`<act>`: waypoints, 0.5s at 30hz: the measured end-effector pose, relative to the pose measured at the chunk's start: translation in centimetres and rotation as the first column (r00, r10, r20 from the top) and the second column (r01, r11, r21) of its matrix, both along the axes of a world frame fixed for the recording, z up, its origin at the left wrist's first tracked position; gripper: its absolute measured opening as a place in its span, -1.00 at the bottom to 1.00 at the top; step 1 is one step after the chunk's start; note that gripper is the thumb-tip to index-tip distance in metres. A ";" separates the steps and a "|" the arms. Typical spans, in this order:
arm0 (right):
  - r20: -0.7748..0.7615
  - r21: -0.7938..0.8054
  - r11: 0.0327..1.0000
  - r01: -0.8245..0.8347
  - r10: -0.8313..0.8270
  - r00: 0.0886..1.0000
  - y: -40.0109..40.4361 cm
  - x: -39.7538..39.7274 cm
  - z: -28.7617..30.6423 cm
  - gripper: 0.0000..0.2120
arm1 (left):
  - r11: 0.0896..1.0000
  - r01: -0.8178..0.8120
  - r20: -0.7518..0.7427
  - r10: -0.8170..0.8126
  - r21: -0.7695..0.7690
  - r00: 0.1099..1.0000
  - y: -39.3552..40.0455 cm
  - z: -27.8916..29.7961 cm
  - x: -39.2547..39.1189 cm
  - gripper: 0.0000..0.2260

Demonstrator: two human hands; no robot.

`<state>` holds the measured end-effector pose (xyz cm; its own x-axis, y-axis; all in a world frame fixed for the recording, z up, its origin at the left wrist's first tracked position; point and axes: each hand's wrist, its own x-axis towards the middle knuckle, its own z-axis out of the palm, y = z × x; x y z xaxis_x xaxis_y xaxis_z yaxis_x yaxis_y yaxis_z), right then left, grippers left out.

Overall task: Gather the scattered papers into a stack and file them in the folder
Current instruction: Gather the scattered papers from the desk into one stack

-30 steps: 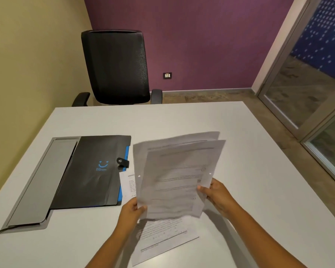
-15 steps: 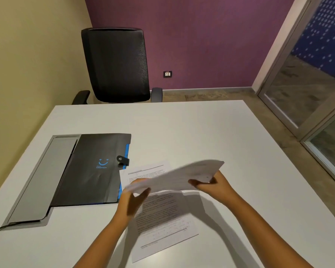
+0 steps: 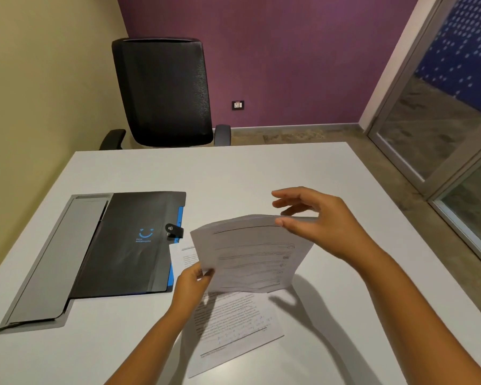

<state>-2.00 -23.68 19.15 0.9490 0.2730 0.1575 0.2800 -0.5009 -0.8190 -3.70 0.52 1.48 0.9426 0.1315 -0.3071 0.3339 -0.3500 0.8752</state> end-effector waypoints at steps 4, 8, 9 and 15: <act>-0.028 -0.477 0.877 -0.055 0.048 0.998 0.7 0.7 1.0 -0.51 | 0.999 0.013 0.044 -0.011 -0.039 0.999 -0.2 0.5 0.6 -0.75; 0.010 -0.554 0.831 0.044 -0.047 0.999 1.0 1.7 0.3 -0.73 | 0.996 -0.067 0.137 0.074 -0.054 0.988 0.2 0.8 0.7 -0.74; 0.008 -0.490 0.866 0.100 -0.111 0.994 0.8 1.8 0.2 -0.73 | 0.988 -0.144 0.160 0.152 -0.061 0.975 0.6 0.7 0.6 -0.73; -0.203 0.074 0.885 0.460 -0.438 0.876 -1.5 2.8 -4.0 -0.83 | 0.828 -0.558 0.008 0.559 -0.051 0.829 3.0 -2.7 -2.1 -0.77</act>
